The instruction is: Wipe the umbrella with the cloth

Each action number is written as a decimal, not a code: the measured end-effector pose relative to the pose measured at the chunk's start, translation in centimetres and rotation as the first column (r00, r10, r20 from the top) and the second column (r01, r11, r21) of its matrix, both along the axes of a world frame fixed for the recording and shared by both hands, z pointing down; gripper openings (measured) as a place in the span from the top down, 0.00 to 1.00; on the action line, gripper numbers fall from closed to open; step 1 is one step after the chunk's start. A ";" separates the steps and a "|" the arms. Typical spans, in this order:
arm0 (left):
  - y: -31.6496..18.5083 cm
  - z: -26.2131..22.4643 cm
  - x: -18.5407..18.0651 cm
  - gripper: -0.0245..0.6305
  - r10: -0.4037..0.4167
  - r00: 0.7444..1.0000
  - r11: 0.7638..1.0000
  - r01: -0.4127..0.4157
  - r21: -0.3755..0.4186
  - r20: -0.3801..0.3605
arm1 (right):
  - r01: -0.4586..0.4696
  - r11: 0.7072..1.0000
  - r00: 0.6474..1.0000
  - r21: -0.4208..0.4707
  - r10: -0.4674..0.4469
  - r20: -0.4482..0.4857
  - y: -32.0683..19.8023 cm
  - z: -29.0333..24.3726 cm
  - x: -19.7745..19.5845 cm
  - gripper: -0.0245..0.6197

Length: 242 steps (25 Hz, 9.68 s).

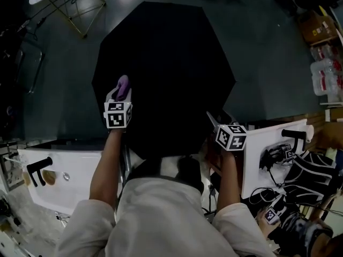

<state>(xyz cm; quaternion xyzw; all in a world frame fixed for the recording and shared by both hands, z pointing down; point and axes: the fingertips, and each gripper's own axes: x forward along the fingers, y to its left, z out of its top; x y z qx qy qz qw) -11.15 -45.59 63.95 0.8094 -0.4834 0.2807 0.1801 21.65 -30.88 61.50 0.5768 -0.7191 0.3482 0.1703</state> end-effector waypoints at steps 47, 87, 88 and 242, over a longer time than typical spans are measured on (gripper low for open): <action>10.0 -7.4 18.4 0.78 0.404 0.878 0.915 -0.385 0.123 -0.256 | -0.021 1.000 0.999 0.013 0.021 -0.029 1.3 -0.5 -1.8 0.60; 9.7 2.5 1.6 0.78 -0.071 0.996 0.997 0.071 0.006 -0.057 | 0.107 0.991 0.974 -0.077 -0.089 0.206 8.8 6.1 -1.2 0.53; 10.3 2.4 2.4 0.78 -0.062 0.996 0.998 0.062 0.005 -0.065 | 0.110 0.991 0.974 -0.073 -0.093 0.206 8.9 6.0 -1.2 0.53; 42.9 18.3 15.8 0.78 0.211 0.945 0.883 -0.294 -0.365 -0.251 | 0.263 0.962 0.950 0.078 -0.272 0.155 21.9 9.4 -5.5 0.38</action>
